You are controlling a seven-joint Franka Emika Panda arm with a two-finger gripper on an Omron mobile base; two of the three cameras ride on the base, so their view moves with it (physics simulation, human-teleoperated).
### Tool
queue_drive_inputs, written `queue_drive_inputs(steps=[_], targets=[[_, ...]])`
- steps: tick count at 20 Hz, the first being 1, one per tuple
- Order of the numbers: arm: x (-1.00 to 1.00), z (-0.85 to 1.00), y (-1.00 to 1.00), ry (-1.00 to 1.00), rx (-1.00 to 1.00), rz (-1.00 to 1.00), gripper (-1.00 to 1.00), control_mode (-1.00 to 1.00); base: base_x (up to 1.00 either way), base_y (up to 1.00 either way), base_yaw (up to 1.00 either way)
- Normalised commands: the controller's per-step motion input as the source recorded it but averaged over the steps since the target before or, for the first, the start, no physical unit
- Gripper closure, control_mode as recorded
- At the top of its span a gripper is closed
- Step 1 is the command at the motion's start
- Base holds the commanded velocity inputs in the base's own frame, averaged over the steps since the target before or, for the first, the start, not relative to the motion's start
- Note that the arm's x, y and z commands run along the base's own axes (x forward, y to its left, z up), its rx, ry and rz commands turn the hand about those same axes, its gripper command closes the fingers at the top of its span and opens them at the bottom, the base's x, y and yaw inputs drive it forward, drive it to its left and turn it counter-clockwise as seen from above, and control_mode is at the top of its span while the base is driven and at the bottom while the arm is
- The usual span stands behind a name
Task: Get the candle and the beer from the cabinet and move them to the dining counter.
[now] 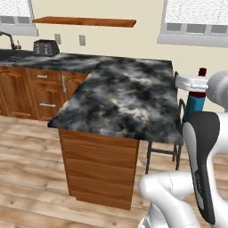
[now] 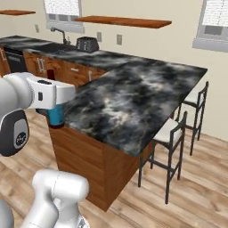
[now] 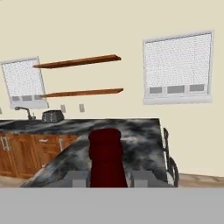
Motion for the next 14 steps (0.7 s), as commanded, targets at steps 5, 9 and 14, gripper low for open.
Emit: queue_drive_inputs(steps=[5, 9, 14], targets=[[0.00, 0.00, 0.00, 0.00, 0.00, 0.00, 1.00, 1.00, 0.19, -1.00, -0.09], [0.00, 0.00, 0.00, 0.00, 0.00, 0.00, 1.00, 1.00, 0.06, -1.00, 0.05], [0.00, 0.00, 0.00, 0.00, 0.00, 0.00, 1.00, 1.00, 0.00, -1.00, 0.21]])
